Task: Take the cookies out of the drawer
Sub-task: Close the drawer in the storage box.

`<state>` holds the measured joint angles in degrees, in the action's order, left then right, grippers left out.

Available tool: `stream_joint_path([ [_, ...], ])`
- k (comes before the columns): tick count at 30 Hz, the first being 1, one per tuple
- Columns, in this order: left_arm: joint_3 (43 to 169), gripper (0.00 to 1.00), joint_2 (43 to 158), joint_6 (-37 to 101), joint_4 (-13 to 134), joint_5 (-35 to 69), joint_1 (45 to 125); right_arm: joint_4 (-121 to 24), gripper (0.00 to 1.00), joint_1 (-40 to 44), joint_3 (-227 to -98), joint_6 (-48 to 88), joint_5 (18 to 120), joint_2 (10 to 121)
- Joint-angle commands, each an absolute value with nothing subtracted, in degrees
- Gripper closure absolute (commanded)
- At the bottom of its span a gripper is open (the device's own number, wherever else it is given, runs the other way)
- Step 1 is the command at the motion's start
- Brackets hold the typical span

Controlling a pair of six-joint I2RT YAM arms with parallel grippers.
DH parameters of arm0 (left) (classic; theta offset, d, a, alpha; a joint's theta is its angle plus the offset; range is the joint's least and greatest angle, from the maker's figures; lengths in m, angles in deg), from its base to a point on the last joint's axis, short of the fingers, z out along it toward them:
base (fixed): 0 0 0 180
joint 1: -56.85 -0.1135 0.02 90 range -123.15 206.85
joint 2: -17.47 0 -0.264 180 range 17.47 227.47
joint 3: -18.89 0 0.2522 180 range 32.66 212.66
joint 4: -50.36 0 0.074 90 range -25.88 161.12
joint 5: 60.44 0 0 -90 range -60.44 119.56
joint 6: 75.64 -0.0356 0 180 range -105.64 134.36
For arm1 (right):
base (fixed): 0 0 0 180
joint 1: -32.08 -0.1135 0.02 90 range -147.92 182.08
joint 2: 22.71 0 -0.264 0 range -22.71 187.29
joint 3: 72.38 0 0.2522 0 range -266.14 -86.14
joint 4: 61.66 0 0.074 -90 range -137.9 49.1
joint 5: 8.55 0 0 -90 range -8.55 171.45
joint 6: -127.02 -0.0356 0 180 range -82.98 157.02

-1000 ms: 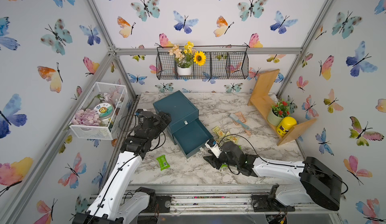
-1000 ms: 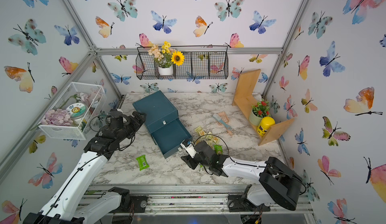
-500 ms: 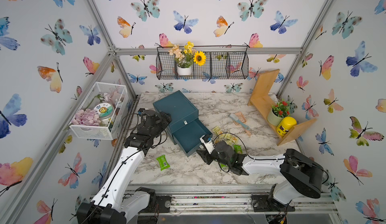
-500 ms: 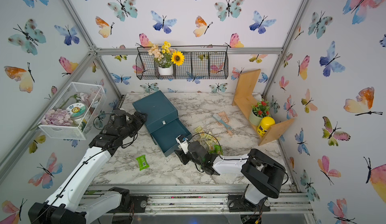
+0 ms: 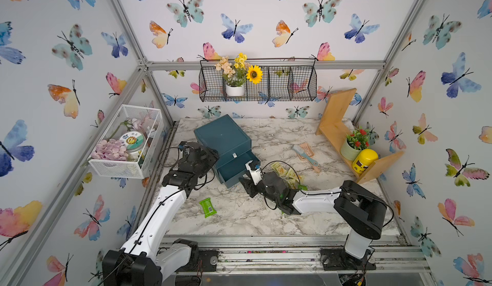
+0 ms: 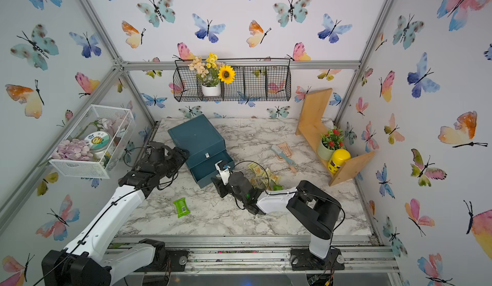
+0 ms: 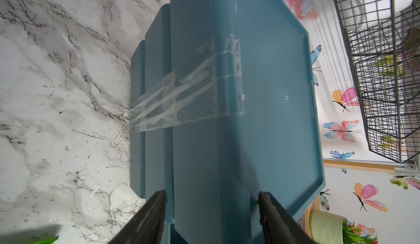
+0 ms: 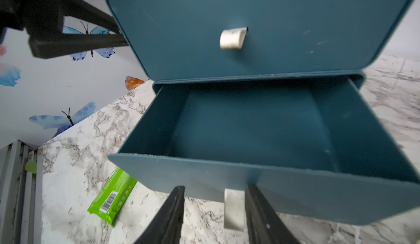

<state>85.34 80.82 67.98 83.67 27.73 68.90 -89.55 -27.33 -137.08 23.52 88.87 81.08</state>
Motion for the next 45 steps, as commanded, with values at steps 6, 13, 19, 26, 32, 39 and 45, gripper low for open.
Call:
stream_joint_path([
  [6, 84.9, 0.33, 81.6, 66.6, 84.0, 24.6, 68.5, -96.5, 0.53, -27.6, -146.0, 23.6, 93.2, 90.4],
  [13, 84.8, 0.33, 81.5, 66.7, 84.4, 24.2, 68.5, -98.1, 0.53, -27.6, -151.1, 23.7, 93.8, 95.4],
  [19, 84.6, 0.33, 81.4, 66.7, 84.5, 24.2, 68.5, -98.9, 0.51, -27.6, -152.8, 24.0, 94.2, 97.2],
  [26, 84.8, 0.33, 81.3, 66.8, 84.4, 24.3, 68.5, -99.0, 0.48, -27.6, -151.2, 25.3, 91.8, 94.9],
  [32, 84.6, 0.3, 80.3, 66.7, 82.9, 24.5, 68.4, -86.6, 0.41, -27.4, -145.9, 22.2, 82.8, 83.3],
  [39, 84.4, 0.3, 79.3, 66.5, 82.2, 25.7, 67.9, -58.1, 0.39, -21.9, -157.2, 2.8, 69.0, 81.1],
  [45, 84.4, 0.3, 79.4, 66.4, 81.9, 25.1, 67.6, -62.0, 0.41, -17.8, -157.9, -9.8, 59.9, 81.3],
])
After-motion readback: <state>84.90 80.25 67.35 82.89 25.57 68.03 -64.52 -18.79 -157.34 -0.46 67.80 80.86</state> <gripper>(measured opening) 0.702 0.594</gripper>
